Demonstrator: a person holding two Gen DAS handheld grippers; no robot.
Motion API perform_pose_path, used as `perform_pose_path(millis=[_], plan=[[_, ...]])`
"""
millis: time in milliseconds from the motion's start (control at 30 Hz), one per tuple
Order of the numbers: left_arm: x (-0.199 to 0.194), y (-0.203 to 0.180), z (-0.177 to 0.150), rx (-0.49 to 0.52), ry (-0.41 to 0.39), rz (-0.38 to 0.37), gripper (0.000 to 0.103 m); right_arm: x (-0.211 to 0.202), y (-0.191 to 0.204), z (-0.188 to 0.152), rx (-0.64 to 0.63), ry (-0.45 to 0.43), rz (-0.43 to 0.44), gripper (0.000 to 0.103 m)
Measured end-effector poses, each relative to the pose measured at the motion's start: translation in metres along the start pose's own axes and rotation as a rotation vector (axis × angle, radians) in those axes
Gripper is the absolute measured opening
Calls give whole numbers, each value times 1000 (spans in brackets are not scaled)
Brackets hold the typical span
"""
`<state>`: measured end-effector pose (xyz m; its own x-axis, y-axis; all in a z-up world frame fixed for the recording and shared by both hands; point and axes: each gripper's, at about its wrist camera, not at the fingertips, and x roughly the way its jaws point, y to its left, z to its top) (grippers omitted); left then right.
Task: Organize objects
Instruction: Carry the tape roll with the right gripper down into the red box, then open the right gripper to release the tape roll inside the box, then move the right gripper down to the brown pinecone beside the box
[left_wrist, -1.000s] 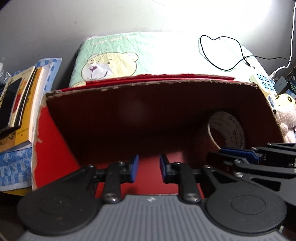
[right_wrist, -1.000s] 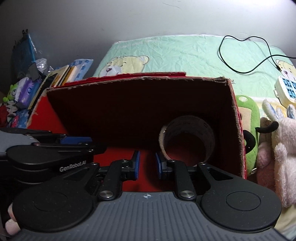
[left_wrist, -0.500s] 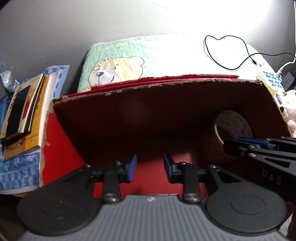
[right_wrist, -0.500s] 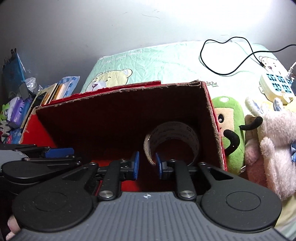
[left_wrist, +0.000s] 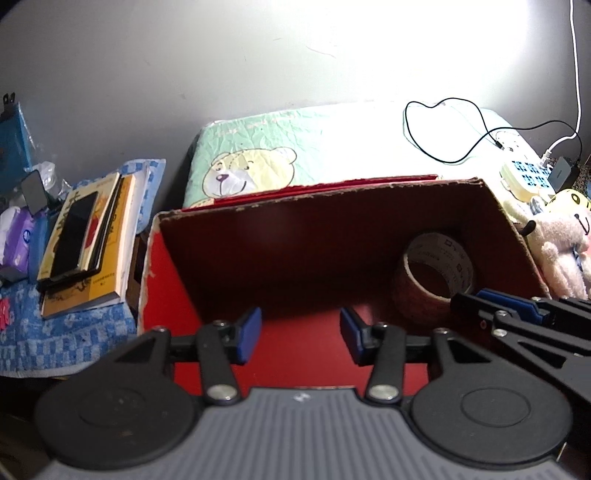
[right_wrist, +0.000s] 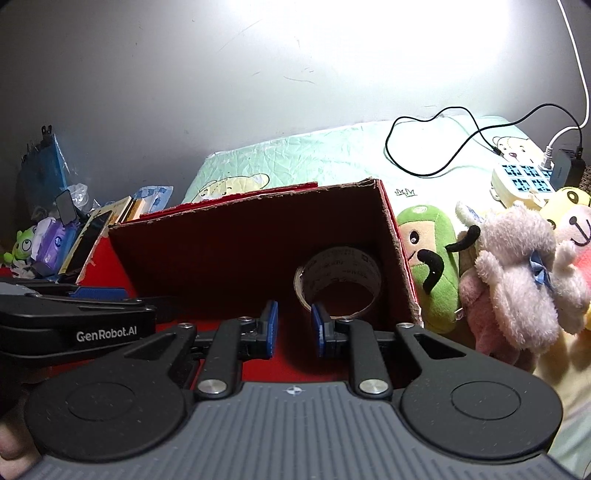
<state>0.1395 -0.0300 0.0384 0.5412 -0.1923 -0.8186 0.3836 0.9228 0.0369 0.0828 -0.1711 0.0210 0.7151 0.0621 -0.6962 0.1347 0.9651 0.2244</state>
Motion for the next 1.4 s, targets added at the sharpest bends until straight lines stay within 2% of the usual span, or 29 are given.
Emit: perform_pose_path(millis=[333, 733, 1167, 1400], plan=[[-48, -10, -22, 20, -45, -7, 49, -31, 8, -18, 6, -74, 5, 21], [-69, -12, -47, 36, -48, 0, 59, -57, 13, -38, 12, -118, 20, 21], [-76, -29, -70, 87, -34, -19, 64, -73, 6, -55, 44, -105, 7, 21], [-69, -36, -80, 104, -4, -30, 65, -75, -7, -64, 114, -60, 32, 22]])
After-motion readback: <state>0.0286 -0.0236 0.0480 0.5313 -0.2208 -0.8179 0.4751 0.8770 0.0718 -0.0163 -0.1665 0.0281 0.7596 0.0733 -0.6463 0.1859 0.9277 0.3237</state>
